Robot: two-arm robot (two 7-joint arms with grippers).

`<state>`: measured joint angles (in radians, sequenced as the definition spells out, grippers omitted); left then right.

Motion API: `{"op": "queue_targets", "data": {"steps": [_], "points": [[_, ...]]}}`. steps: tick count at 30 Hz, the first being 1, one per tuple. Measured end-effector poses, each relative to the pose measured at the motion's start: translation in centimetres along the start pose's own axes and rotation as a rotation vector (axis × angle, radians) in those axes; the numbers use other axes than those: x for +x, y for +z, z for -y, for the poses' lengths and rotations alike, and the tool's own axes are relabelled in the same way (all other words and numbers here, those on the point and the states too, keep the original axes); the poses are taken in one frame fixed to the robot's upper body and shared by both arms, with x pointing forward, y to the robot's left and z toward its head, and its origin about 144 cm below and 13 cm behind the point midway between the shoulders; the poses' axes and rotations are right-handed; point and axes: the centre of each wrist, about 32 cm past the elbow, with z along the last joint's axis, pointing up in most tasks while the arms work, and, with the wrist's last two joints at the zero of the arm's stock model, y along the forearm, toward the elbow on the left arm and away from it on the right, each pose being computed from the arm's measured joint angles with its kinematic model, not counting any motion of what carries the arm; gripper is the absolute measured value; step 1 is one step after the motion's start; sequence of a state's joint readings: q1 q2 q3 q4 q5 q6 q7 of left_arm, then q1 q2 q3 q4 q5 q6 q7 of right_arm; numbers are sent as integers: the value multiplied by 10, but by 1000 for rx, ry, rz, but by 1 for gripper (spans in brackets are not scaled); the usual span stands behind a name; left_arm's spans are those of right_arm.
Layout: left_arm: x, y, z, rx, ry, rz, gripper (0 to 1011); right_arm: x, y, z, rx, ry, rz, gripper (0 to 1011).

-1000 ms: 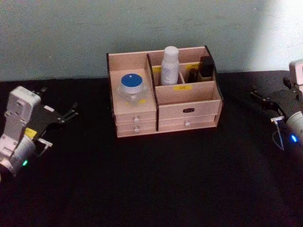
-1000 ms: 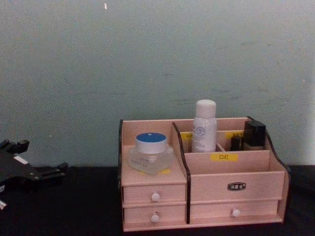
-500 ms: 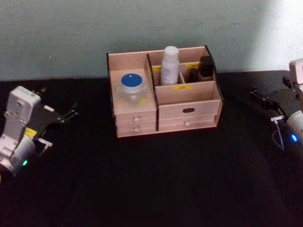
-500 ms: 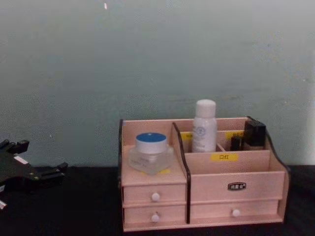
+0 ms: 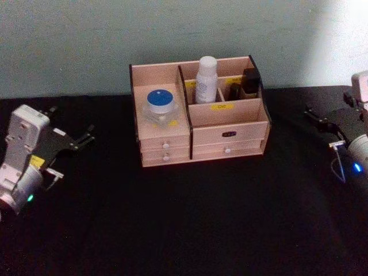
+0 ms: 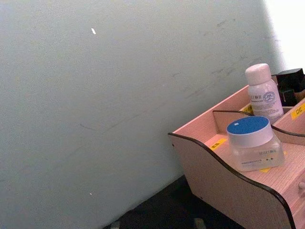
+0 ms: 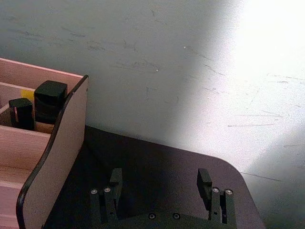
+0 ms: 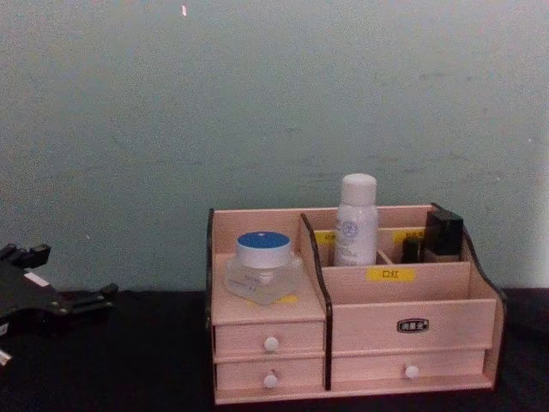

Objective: Pick up the facial cleanser and watermelon frost from the table and place them into the tiered storage box.

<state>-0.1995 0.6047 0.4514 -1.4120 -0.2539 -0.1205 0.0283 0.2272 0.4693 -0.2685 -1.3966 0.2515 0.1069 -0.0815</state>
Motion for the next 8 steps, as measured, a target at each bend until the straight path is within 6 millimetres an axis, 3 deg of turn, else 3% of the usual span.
{"op": "queue_targets", "data": {"steps": [8], "points": [[0, 0, 0, 0, 0, 0, 1001, 0, 0, 0, 0, 0, 0, 1002]]}}
